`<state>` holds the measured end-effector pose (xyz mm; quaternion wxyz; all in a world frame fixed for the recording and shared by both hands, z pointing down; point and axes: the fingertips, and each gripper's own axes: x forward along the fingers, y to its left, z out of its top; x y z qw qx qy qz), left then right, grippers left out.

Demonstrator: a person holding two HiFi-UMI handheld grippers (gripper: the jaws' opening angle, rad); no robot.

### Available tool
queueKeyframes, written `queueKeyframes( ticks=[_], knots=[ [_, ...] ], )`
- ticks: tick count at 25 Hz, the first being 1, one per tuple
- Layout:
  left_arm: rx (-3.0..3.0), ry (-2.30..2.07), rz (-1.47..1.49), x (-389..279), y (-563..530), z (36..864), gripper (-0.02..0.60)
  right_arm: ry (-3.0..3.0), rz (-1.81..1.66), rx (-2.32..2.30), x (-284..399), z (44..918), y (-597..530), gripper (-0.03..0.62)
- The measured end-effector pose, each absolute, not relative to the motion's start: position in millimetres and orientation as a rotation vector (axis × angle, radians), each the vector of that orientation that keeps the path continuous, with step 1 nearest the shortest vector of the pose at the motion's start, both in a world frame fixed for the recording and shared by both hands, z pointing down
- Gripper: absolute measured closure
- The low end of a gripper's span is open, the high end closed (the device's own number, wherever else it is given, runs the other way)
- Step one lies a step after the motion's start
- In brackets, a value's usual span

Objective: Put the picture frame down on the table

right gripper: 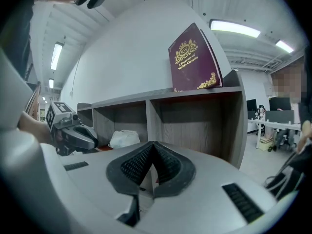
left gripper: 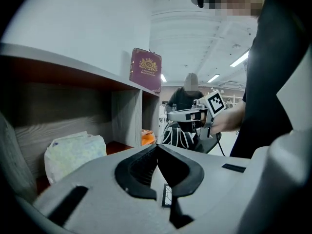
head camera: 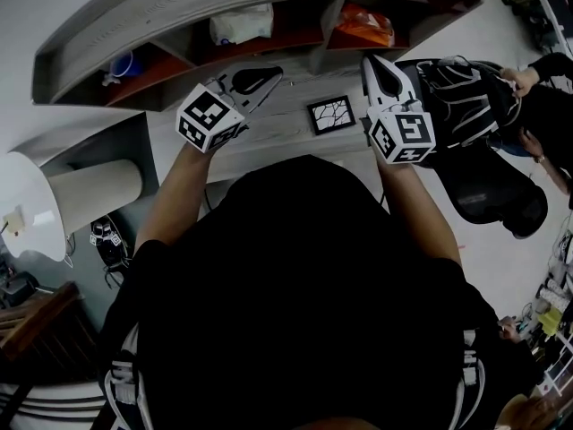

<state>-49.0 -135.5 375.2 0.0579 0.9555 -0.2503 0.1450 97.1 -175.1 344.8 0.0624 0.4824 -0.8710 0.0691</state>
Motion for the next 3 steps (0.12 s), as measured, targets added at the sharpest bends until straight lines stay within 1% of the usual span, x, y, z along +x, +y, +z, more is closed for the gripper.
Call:
queueKeyframes(
  ticks=[3],
  knots=[
    [2.912, -0.758, 0.440, -46.3, -131.8, 369.6, 0.565, -2.634, 0.206, 1.455, 97.4, 343.3, -171.6, 0.586]
  ],
)
